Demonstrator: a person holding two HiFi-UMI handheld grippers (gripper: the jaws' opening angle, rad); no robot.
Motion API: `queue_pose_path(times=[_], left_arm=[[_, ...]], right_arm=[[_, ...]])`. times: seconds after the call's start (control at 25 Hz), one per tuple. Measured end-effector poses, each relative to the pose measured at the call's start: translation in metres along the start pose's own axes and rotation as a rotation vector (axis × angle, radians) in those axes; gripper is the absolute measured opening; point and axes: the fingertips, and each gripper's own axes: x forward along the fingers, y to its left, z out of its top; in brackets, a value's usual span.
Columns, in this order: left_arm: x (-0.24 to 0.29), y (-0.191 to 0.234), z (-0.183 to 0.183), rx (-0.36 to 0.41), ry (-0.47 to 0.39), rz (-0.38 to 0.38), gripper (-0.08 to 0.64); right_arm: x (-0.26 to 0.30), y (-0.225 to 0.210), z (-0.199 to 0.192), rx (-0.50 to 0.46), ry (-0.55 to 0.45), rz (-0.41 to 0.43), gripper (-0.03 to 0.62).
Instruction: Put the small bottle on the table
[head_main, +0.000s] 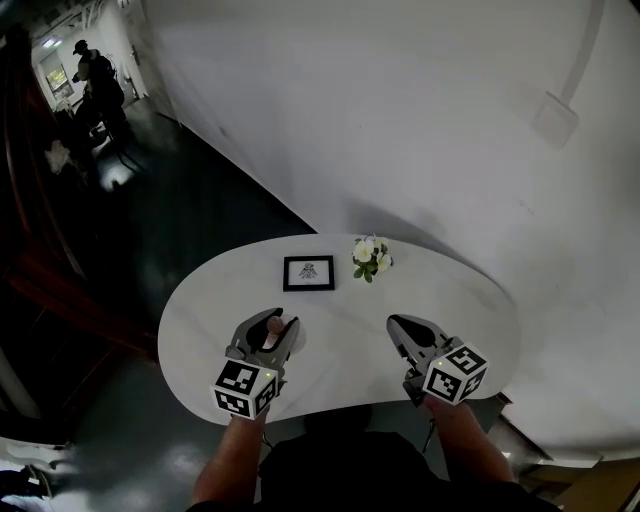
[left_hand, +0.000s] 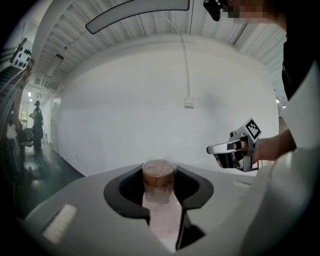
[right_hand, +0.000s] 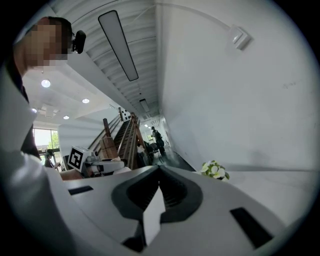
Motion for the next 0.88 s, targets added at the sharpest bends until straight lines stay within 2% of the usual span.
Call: queue_pose_path(times=[0.2,0.4,0.6,0.76,0.88], left_arm=[[-0.012,0.015,-0.021,-0.007,0.028,-0.028,0.137],[-0.009,0.017,-0.036,-0.012,0.056,-0.060,0.137],[0.015,0.016,-0.055,-0.023,0.098,-0.081,0.137],[0.039,0.012,-0.065,-0.063,0.132,-0.093,0.137],[0.056,0.006,-0.071,-0.049,0.164,-0.109,0.137]], right_arm=[[0.013,0.027,-0.002,-0.010,0.010,-0.014,0.011],[0.015,0.032,-0.009,-0.005,0.033,-0.035,0.011],[0.021,0.019,-0.022,0.009,0.062,-0.046,0.011],[0.026,0.003,-0.030,0.003,0.084,-0.050,0.011],[0.027,-0.009,-0.035,0.033,0.085,-0.048,0.011]])
